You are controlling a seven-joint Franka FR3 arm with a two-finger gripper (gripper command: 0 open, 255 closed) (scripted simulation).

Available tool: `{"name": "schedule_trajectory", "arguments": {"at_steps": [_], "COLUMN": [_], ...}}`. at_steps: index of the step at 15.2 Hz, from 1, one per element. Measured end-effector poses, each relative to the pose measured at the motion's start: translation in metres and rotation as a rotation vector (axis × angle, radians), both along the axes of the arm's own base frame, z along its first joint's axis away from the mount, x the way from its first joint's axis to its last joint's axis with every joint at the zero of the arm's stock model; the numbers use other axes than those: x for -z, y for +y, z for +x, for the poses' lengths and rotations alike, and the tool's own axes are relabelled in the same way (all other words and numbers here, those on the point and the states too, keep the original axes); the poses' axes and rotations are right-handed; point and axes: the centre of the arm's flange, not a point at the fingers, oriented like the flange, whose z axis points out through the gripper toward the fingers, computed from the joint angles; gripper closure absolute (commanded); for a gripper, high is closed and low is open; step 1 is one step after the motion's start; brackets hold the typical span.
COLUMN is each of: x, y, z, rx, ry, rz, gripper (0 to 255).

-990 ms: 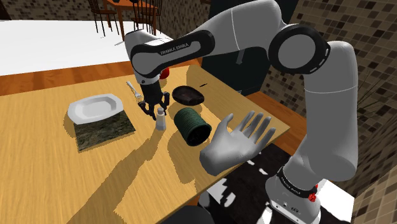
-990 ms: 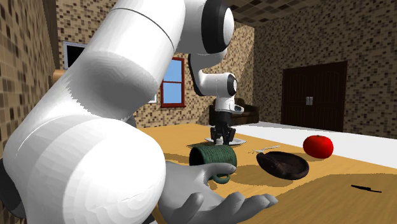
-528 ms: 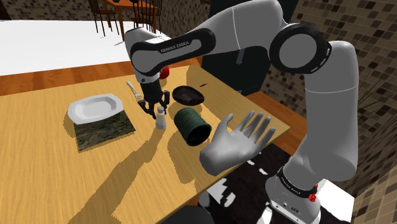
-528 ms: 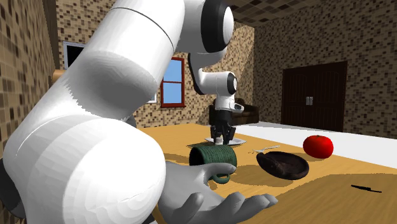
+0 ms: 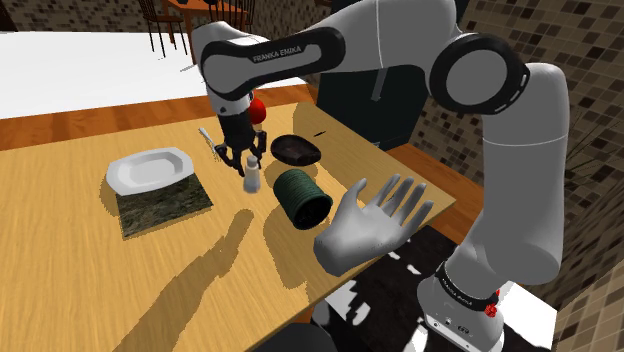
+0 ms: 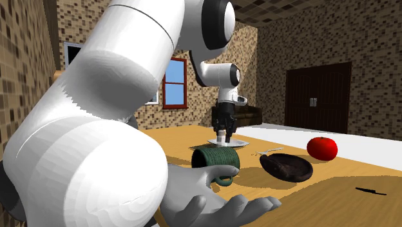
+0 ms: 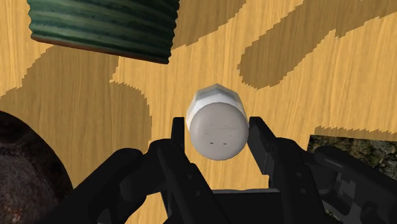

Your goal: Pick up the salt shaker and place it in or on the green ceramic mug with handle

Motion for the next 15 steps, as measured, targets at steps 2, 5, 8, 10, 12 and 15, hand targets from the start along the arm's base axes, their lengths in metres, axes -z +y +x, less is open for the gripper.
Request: {"name": "schedule_trajectory", "arguments": {"at_steps": [2, 5, 8, 10, 12, 15], "x": [-0.010, -0.026, -0.042, -0.053, -0.064, -0.081], "y": [-0.001, -0.002, -0.001, -0.001, 0.000, 0.000], "z": [0.000, 0.001, 0.000, 0.000, 0.000, 0.000], "rx": [0.000, 0.000, 0.000, 0.000, 0.000, 0.000], "ry": [0.000, 0.000, 0.000, 0.000, 0.000, 0.000], "rz": [0.000, 0.000, 0.000, 0.000, 0.000, 0.000], "gripper": [255, 255, 255, 255, 255, 255]}}
